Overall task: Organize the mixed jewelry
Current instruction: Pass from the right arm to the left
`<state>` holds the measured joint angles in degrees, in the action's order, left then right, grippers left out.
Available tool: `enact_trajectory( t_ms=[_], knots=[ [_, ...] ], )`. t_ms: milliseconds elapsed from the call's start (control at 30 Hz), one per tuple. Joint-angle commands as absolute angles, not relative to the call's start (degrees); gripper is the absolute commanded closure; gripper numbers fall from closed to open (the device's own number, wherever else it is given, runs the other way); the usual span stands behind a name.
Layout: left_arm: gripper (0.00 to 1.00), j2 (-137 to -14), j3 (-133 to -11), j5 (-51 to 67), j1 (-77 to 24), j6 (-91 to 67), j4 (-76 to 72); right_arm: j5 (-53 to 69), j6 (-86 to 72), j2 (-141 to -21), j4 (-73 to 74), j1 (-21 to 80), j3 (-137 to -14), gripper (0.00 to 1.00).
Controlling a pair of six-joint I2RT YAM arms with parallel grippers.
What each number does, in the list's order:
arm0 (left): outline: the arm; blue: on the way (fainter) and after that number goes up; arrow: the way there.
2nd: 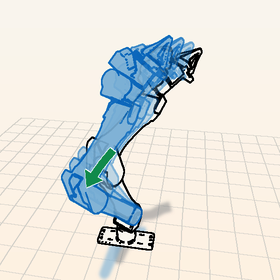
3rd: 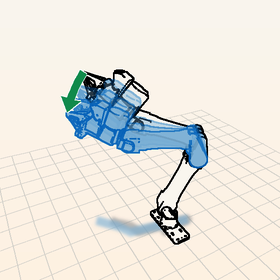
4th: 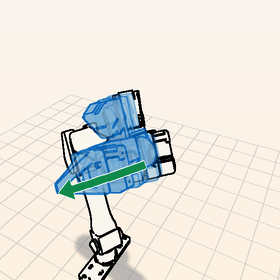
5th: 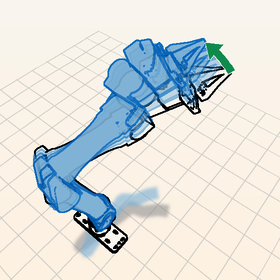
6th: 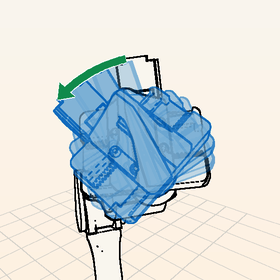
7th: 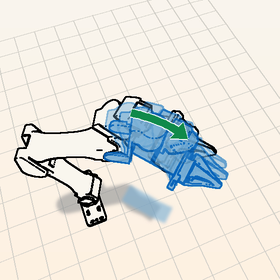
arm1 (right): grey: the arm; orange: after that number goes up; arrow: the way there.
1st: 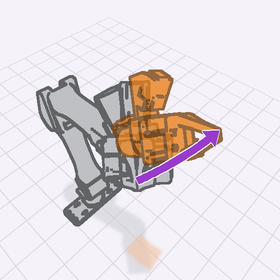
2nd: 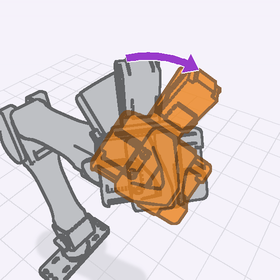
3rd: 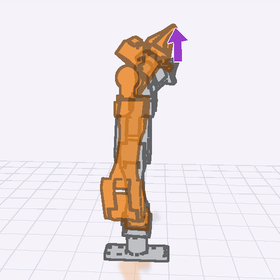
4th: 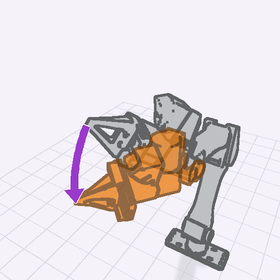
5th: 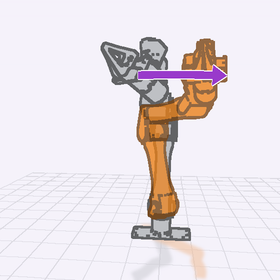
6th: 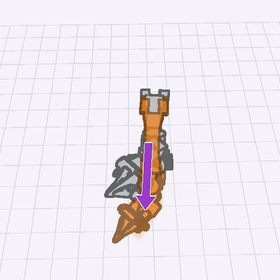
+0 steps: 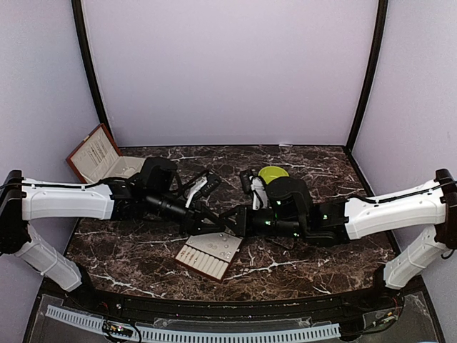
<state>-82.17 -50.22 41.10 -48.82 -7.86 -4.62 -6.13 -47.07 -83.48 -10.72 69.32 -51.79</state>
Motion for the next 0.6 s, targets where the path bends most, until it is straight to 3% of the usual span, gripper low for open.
enact_trajectory(
  t_ms=[0, 100, 333, 433, 567],
  knots=[
    [0.9, -79.76, -49.92, 41.59, -49.03, -7.56, -6.59, -5.67, -47.2, -84.0, -12.33, 69.26, -53.0, 0.9],
    [1.0, -79.76, -49.83, 41.09, -48.98, -7.47, -6.5, -5.44, -47.28, -83.86, -12.51, 69.26, -53.0, 0.9],
    [1.0, -79.22, -49.45, 40.89, -49.0, -6.85, -6.59, -5.47, -47.95, -82.37, -14.65, 69.26, -51.42, 0.89],
    [1.0, -78.44, -48.94, 40.07, -49.07, -6.14, -7.0, -5.79, -48.56, -80.89, -16.25, 69.26, -50.34, 0.79],
    [1.0, -76.59, -48.24, 37.02, -50.28, -3.03, -6.52, -5.56, -49.43, -79.23, -18.26, 69.21, -49.25, 0.54]
  ],
)
